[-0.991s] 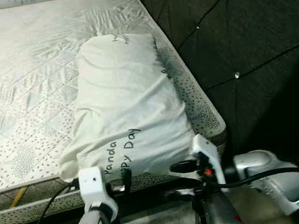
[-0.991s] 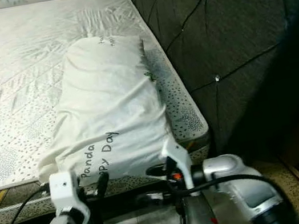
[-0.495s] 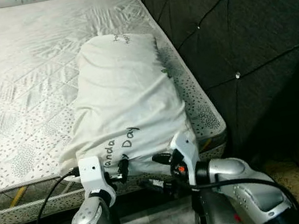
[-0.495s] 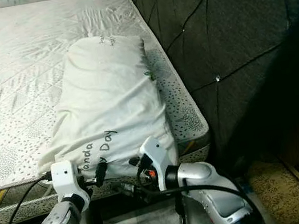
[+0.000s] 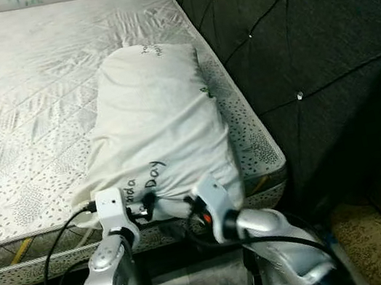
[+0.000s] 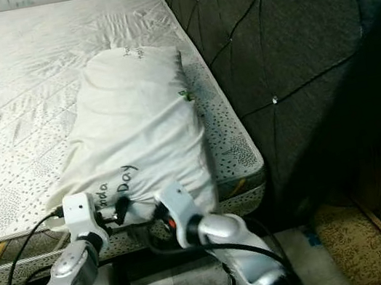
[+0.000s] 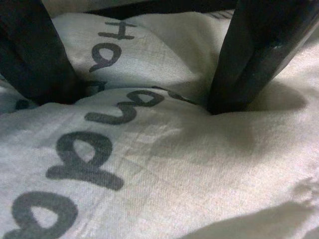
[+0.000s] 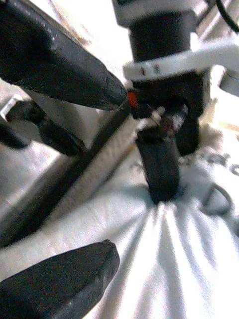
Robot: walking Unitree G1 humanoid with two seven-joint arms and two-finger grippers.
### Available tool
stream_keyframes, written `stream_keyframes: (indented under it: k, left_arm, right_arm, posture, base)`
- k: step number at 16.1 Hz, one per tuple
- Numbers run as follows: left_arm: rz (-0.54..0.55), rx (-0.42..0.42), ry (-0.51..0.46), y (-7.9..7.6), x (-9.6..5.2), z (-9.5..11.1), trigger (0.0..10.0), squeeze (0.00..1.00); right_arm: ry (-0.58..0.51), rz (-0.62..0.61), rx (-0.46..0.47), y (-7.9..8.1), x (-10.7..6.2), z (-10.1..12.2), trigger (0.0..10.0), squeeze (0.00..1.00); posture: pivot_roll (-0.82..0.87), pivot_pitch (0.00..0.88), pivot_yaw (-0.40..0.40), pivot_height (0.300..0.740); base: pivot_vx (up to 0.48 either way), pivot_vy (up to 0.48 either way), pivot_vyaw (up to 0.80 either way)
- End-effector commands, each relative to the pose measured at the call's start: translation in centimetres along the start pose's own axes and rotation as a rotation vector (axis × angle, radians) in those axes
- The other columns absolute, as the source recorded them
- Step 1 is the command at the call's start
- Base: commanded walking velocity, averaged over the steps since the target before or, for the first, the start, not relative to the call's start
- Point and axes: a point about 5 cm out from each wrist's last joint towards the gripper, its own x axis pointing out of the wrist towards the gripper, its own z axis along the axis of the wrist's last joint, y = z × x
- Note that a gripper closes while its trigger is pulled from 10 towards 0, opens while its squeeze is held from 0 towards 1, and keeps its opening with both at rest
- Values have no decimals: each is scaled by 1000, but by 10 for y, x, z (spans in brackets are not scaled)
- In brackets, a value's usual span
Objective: Clean up the room
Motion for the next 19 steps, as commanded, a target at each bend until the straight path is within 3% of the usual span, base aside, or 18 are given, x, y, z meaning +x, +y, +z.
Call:
stream_keyframes:
  k: [1,3,8,13,17,19]
  left_arm:
    - [54,11,-50,15,4,13,10000,0]
    - [69,14,-64,20,8,17,10000,0]
    - [117,35,-78,36,19,24,10000,0]
    - [225,86,-86,72,28,51,10000,0]
    - [270,141,-71,87,33,74,10000,0]
    - [308,152,-51,92,36,84,10000,0]
  right_arm:
    - [-13,-69,-15,-7,4,2,10000,0]
    - [-19,-145,-36,-15,13,7,10000,0]
    - [-62,-189,-28,-16,28,16,10000,0]
    - [-121,-237,-26,-5,48,24,10000,0]
    - [-148,-206,-17,13,68,36,10000,0]
    - [-162,-214,-25,14,74,43,10000,0]
  posture:
    - [-59,126,-82,565]
    - [-57,123,-85,565]
    - [-63,120,-89,565]
    - [-64,120,-95,565]
    - [-60,123,-99,565]
    - [-63,125,-100,565]
  base:
    - [0,0,0]
    - [0,0,0]
    - [0,0,0]
    - [0,0,0]
    - [0,0,0]
    - [0,0,0]
